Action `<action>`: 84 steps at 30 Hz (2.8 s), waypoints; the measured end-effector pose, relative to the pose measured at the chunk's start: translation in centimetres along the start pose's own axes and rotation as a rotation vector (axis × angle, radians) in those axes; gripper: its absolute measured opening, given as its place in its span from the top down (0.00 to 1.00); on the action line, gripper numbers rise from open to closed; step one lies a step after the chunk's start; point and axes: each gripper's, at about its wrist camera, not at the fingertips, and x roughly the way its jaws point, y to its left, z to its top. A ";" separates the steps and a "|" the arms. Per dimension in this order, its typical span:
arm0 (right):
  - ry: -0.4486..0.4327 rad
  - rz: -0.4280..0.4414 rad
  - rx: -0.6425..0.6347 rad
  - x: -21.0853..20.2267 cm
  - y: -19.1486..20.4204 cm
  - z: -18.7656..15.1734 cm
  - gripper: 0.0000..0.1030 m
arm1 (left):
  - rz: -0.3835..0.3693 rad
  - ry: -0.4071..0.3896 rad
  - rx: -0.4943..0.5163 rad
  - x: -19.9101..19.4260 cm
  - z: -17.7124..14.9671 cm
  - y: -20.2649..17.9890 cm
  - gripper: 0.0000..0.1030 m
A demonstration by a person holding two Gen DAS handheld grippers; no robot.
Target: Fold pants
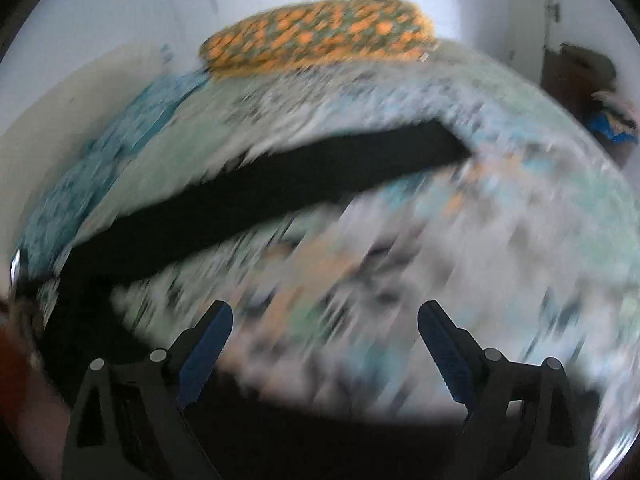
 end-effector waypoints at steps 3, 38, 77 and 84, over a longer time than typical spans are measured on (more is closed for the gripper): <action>0.053 0.043 0.031 0.6 2.9 -4.2 0.09 | -0.106 -0.037 0.093 -2.1 -1.1 -3.8 0.03; 0.159 -0.066 -0.234 6.0 11.2 -12.4 0.00 | -0.216 0.065 0.505 -3.2 -15.3 -12.1 0.00; 0.113 -0.076 -0.254 5.8 11.4 -12.8 0.00 | -0.201 0.051 0.518 -3.6 -16.2 -11.6 0.00; 0.113 -0.076 -0.255 5.8 11.4 -12.8 0.00 | -0.202 0.052 0.517 -3.7 -16.2 -11.6 0.00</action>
